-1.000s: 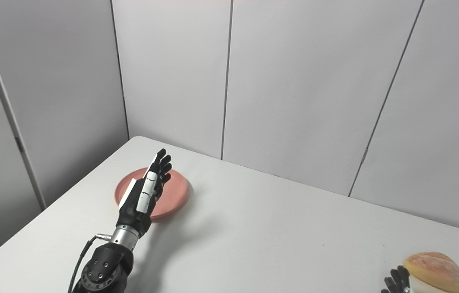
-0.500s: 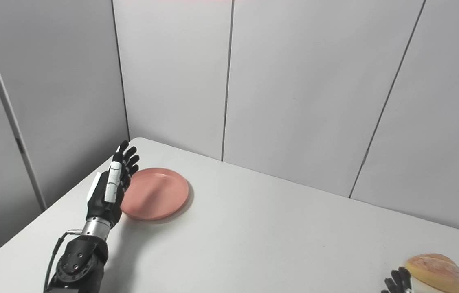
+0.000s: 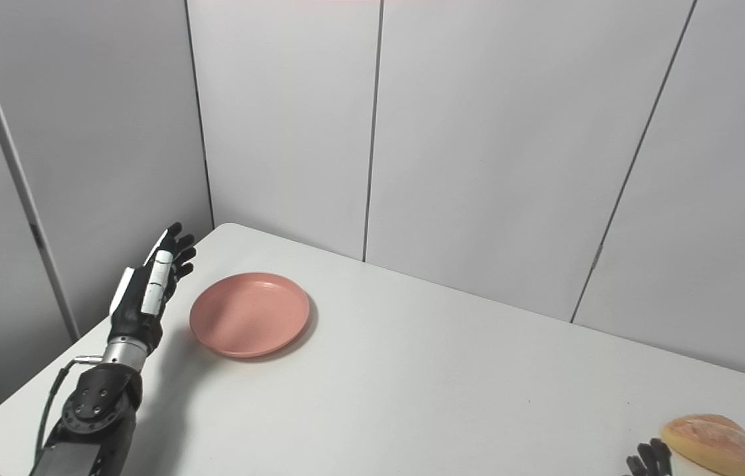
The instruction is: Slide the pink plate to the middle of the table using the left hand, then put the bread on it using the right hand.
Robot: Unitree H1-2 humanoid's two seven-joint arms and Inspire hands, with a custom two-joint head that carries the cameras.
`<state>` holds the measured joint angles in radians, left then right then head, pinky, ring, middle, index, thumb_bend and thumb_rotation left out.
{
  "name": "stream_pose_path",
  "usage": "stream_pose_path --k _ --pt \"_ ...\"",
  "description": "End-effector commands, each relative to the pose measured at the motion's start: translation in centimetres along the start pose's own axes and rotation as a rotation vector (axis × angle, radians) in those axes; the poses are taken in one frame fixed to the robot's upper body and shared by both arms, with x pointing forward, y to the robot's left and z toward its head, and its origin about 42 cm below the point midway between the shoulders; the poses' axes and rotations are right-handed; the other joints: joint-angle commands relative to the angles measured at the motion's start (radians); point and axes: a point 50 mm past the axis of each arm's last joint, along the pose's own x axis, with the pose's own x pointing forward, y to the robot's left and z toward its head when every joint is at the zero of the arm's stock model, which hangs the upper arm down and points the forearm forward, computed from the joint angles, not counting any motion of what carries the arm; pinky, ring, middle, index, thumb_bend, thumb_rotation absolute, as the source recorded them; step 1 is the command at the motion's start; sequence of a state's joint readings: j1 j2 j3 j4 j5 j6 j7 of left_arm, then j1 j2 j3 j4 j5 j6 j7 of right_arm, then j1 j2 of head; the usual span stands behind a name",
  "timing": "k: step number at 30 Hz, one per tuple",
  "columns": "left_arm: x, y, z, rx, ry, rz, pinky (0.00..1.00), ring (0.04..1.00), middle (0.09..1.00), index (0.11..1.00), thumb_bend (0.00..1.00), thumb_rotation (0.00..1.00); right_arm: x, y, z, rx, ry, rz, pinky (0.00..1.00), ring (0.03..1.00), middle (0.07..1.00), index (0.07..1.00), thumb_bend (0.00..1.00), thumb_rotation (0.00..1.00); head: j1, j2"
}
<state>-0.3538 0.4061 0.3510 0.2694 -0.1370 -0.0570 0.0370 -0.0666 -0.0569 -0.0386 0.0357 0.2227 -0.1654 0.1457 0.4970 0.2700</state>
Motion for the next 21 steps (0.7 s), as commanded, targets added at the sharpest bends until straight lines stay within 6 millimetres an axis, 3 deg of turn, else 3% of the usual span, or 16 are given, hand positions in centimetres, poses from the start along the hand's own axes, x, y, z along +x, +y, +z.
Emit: stream_pose_path --k 1,8,21 --pt "1.9 0.2 2.4 0.015 -0.098 0.003 0.89 0.903 0.903 0.901 0.71 1.0 -0.2 0.0 0.5 -0.006 -0.049 0.009 1.0 1.0 1.0 1.0 0.72 0.86 -0.003 -0.006" --pt "3.6 0.8 1.2 0.055 -0.074 -0.031 0.91 0.918 0.923 0.93 0.71 1.0 -0.3 0.0 0.5 0.011 -0.048 0.022 1.0 1.0 1.0 1.0 0.73 0.86 0.004 -0.004" --pt "5.1 -0.7 -1.6 0.021 -0.012 -0.069 0.95 0.947 0.947 0.956 0.69 1.0 -0.7 -0.5 0.6 0.016 -0.042 0.031 1.0 1.0 1.0 1.0 0.74 0.86 0.019 0.006"
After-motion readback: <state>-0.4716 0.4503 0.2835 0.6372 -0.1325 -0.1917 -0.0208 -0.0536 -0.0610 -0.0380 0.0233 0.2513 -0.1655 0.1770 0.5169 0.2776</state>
